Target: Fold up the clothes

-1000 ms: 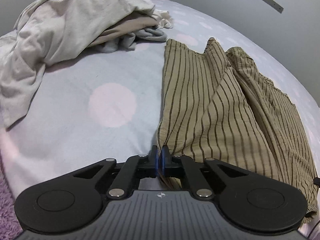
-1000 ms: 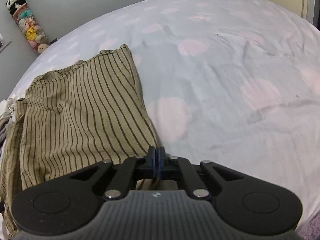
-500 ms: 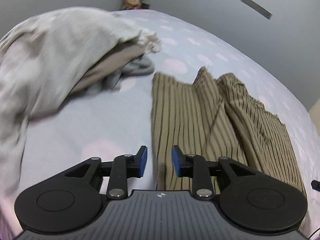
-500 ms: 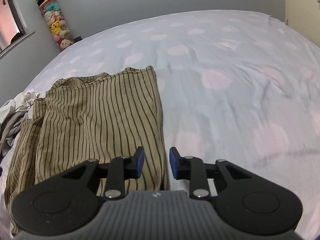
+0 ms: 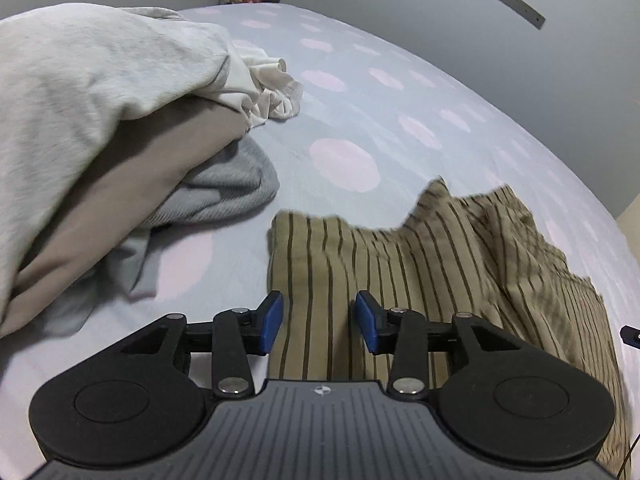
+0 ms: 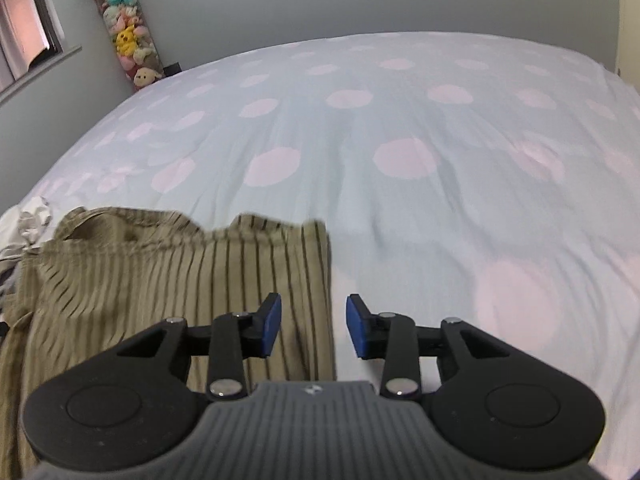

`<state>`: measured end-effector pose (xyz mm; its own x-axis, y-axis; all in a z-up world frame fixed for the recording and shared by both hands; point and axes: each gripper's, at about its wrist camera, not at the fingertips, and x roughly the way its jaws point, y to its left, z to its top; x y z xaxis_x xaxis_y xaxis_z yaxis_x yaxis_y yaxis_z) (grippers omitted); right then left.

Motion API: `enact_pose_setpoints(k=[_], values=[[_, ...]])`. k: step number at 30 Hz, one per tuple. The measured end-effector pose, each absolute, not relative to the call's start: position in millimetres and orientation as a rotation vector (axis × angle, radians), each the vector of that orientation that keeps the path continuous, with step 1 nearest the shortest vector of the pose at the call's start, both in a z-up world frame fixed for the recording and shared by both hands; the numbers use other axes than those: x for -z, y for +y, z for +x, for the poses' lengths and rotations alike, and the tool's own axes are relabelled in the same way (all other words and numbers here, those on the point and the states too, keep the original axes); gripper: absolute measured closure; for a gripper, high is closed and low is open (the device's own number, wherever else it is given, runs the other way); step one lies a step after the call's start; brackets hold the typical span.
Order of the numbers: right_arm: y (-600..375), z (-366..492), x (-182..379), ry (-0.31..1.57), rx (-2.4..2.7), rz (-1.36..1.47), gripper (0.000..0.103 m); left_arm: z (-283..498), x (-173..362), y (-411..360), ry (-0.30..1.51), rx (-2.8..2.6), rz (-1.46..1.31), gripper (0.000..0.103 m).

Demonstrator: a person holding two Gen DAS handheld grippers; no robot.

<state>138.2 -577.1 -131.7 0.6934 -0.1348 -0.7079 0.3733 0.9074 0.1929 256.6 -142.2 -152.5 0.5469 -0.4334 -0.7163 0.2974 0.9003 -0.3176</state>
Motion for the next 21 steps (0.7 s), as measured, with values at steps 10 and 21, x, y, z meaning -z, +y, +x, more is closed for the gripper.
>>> enact_pose_setpoints(k=[10, 21], values=[[-576, 195, 164, 0.788, 0.307, 0.257, 0.084, 269, 157, -160, 0.836, 0.396, -0.181, 0.098], [-621, 168, 133, 0.764, 0.501, 0.215, 0.103, 273, 120, -142, 0.785, 0.249, 0.005, 0.103]])
